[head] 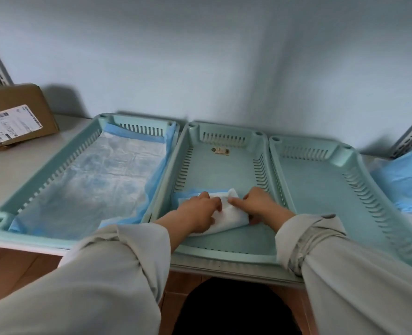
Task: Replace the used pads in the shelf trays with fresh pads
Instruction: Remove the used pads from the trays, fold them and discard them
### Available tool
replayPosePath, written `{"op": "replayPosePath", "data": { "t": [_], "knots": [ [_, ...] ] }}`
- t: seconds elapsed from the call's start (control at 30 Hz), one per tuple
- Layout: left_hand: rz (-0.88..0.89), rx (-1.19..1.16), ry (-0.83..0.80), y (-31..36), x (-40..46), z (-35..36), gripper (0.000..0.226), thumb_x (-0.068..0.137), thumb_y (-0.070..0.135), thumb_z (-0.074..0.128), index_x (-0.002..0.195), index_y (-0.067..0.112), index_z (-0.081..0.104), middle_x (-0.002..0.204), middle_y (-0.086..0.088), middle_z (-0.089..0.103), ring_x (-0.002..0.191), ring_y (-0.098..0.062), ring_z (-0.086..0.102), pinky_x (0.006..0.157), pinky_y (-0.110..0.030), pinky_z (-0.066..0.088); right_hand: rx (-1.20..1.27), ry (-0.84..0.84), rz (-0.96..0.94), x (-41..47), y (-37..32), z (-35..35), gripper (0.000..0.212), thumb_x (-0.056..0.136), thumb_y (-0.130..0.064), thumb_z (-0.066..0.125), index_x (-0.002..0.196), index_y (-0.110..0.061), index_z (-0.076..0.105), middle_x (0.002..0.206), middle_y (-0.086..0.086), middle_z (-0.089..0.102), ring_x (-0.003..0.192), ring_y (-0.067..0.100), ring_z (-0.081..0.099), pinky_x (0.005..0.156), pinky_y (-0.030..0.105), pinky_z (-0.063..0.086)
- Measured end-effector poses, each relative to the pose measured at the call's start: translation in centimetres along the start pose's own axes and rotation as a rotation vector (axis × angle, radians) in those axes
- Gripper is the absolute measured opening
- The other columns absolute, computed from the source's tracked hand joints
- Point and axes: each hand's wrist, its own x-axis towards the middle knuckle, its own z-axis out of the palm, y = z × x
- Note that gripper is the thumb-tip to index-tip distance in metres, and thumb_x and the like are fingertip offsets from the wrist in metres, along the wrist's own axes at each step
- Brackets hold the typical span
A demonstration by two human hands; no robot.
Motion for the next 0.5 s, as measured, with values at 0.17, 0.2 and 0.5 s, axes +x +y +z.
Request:
{"op": "replayPosePath", "data": {
  "t": [0.17, 0.2, 0.5],
  "knots": [
    [0.004, 0.068, -0.143, 1.9, -0.9, -1.6, 0.056, 0.090, 0.020, 0.057, 0.142, 0.022, 0.038, 0.143, -0.010, 0.037, 0.129, -0.028, 0.043, 0.107, -0.034, 0.037, 0.229, -0.259, 0.222, -2.5, -0.3, -2.0, 0.016, 0.081, -0.010, 0.068, 0.075, -0.008, 0.053, 0.062, 0.005, 0.047, 0.051, 0.013, 0.043, 0.049, 0.023, 0.042],
    [0.005, 0.101, -0.160, 2.5, -1.3, -1.5, 0.059, 0.088, 0.028, 0.061, 0.142, 0.019, 0.038, 0.143, -0.011, 0.039, 0.129, -0.028, 0.044, 0.107, -0.035, 0.038, 0.199, -0.266, 0.231, -2.8, -0.4, -2.1, 0.016, 0.081, -0.013, 0.068, 0.074, -0.010, 0.054, 0.062, 0.004, 0.048, 0.052, 0.012, 0.043, 0.050, 0.022, 0.041],
    [-0.002, -0.104, 0.166, 4.9, -4.3, -0.4, 0.039, 0.091, 0.036, 0.053, 0.122, 0.011, 0.056, 0.121, -0.014, 0.060, 0.113, -0.029, 0.056, 0.088, -0.031, 0.043, 0.266, -0.207, 0.205, -6.1, -2.5, -2.3, 0.016, 0.088, -0.021, 0.053, 0.076, -0.010, 0.053, 0.066, 0.005, 0.057, 0.054, 0.013, 0.054, 0.055, 0.024, 0.047]
  ]
}}
